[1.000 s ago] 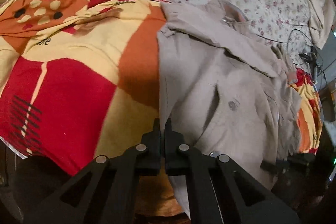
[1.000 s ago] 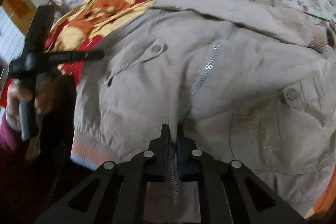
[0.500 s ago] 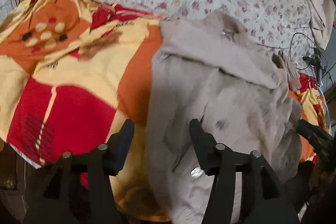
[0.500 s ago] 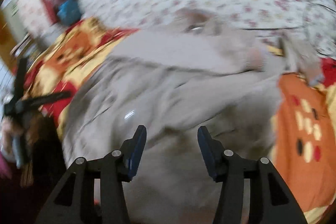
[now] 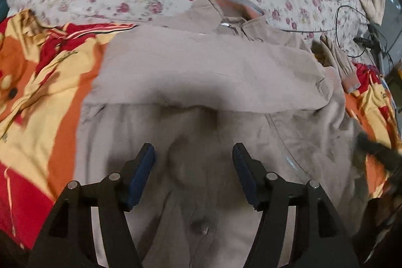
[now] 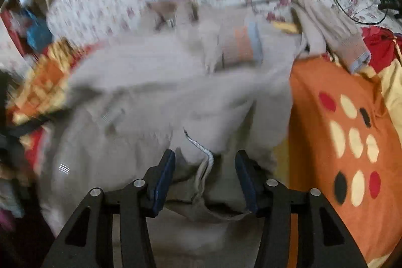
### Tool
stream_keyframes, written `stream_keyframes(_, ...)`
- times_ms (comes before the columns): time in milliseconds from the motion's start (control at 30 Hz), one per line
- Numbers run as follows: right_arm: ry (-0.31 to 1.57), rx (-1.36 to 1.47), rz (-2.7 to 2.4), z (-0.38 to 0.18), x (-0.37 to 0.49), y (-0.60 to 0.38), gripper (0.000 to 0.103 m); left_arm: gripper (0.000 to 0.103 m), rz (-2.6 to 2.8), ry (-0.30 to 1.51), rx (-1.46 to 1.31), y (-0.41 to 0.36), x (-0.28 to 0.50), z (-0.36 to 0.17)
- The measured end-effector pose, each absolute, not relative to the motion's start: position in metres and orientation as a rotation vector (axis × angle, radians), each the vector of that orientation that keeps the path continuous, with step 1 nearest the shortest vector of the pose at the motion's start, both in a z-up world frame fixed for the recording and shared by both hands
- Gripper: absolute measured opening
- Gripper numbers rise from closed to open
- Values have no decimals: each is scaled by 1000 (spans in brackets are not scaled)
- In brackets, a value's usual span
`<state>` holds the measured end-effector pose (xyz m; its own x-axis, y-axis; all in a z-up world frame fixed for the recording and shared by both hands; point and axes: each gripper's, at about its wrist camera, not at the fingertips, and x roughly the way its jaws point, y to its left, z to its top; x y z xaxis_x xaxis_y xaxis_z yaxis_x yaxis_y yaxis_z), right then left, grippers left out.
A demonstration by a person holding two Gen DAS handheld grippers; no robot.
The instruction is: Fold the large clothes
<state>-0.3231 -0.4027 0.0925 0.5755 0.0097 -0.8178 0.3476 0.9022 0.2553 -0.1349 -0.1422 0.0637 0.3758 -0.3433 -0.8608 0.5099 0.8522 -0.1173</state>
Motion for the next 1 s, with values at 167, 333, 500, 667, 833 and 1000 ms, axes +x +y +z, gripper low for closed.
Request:
stream_keyframes(167,775,592,-487,107,-329,-492,79,68,-535,1051,199,-145,-129,41)
stream_keyframes(333,714,742,-720,72,-328,-582,79,73,-541,1016,260,-153,-135,41)
stream_keyframes(500,672,754,-771,55,-318,-620,79,81,-537,1004,279,-162,-131,37)
stream_keyframes(667,687,698,-800,43,-295,-631,74,83,-534,987,297,-165,-130,34)
stream_keyframes(833,654,711,-775,54,-301,-638,9,83,-540,993,293,-165,-129,34)
stream_keyframes(1000,587,447,-729,146,-324,-610,8,83,-535,1017,272,-160,-128,39)
